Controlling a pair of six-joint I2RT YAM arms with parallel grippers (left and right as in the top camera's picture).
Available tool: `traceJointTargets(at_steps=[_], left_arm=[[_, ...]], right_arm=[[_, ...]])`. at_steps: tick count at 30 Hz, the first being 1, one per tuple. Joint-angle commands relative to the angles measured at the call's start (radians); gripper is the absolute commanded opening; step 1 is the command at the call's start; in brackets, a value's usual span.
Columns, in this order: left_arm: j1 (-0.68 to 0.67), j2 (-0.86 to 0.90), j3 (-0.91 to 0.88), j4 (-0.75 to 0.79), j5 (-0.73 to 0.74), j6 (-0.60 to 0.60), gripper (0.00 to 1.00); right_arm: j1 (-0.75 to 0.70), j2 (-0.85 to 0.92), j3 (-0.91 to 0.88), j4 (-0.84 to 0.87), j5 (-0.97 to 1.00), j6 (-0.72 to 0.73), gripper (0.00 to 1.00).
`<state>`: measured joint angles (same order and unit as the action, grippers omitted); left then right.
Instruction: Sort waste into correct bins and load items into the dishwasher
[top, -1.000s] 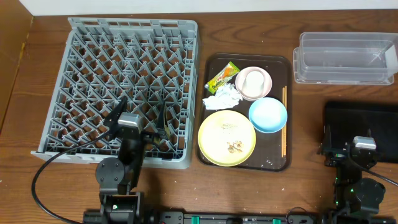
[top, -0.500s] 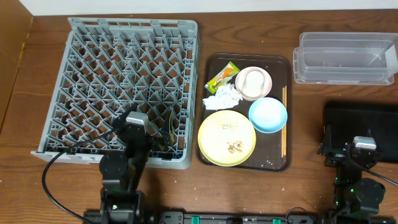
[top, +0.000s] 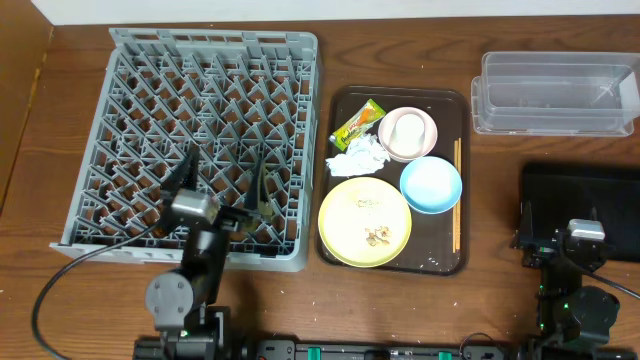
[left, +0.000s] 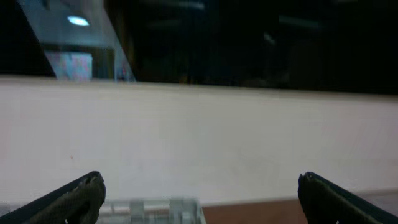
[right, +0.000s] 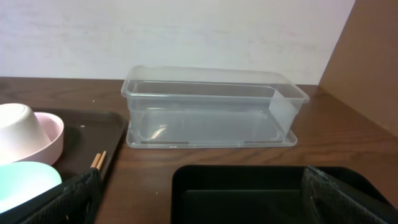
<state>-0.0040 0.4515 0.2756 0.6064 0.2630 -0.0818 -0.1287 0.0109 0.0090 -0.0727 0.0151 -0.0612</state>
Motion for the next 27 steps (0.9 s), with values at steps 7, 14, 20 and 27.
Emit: traceJointTargets(at_steps=[7, 14, 20, 27], left_arm=[[0.001, -0.005, 0.020, 0.061, -0.221, -0.012, 1.00], [0.001, -0.005, 0.020, 0.061, -0.569, 0.002, 1.00], [0.001, -0.004, 0.020, 0.061, -0.572, 0.002, 1.00], [0.001, -0.004, 0.020, -0.001, -0.672, 0.002, 1.00]], right_arm=[[0.005, -0.004, -0.004, -0.002, -0.004, 0.008, 0.99], [0.005, -0.004, -0.004, 0.001, -0.004, 0.008, 0.99], [0.005, -0.004, -0.004, 0.201, -0.238, 0.249, 0.99], [0.005, -0.004, -0.003, 0.320, -0.344, 0.262, 0.99]])
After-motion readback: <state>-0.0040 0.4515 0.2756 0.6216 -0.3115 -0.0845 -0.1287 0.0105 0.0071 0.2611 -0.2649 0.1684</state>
